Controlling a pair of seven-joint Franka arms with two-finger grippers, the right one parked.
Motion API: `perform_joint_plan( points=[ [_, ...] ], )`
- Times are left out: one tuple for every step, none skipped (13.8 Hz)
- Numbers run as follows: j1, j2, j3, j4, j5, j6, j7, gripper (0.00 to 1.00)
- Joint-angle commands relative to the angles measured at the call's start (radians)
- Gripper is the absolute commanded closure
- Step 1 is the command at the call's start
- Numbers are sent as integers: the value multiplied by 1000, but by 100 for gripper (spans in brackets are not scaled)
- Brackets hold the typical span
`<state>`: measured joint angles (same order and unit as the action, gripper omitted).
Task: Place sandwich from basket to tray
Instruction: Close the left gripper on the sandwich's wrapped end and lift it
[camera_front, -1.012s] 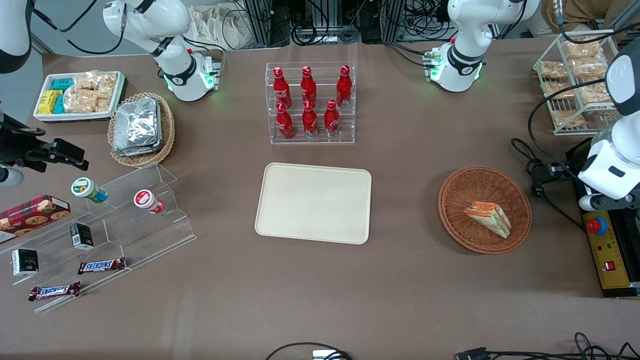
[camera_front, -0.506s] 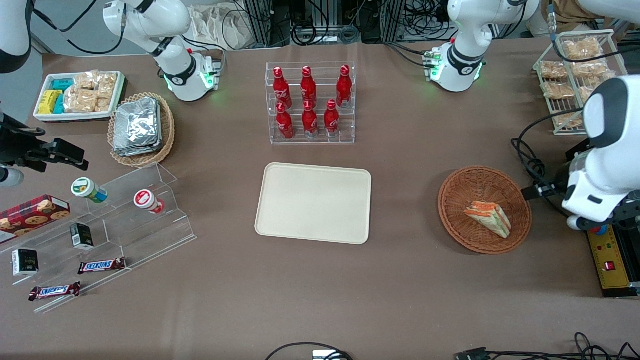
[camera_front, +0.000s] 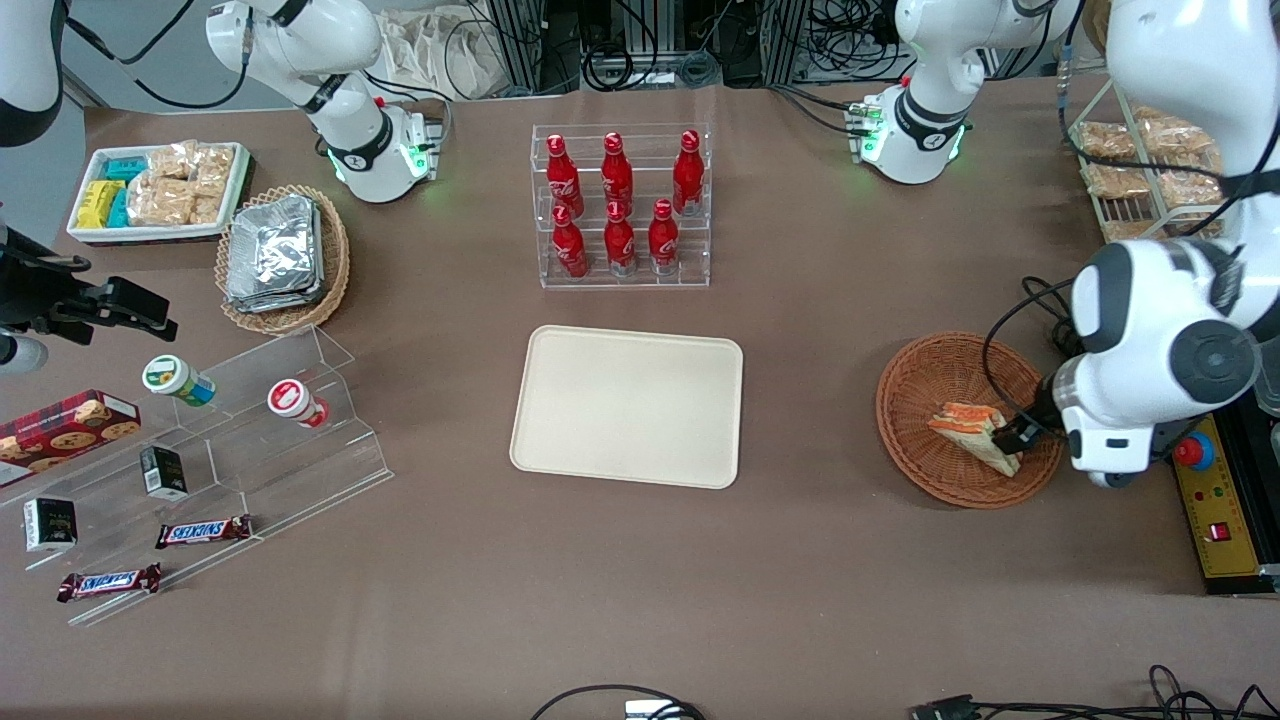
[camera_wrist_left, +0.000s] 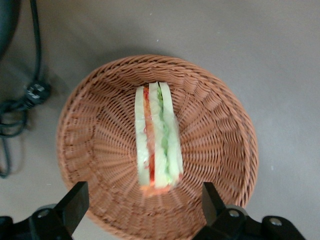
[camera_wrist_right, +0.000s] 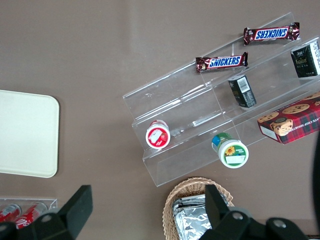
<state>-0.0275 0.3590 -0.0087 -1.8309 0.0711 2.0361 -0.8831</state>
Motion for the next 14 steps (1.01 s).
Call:
perform_joint_plan(
  points=[
    [3,44,-2,-11,-13,50,-131,0],
    [3,54,-2,-13,-13,53,-140,0],
    [8,69,-1,-13,-13,53,-140,0],
    [27,87,-1,-14,-13,55,-139,0],
    [47,98,-2,-13,-14,59,-140,0],
    [51,106,-2,-13,-17,62,-140,0],
    [51,113,-2,-13,-19,67,-140,0],
    [49,126,-2,-13,-20,67,-142,0],
    [49,135,-2,-13,-22,73,-142,8],
    [49,136,-2,-10,-36,73,-143,27],
    [49,136,-2,-7,-39,72,-143,44],
    [46,133,-4,-4,-40,72,-145,49],
    [43,133,-4,4,-40,69,-152,47],
    [40,136,-5,5,-40,70,-171,40]
  ],
)
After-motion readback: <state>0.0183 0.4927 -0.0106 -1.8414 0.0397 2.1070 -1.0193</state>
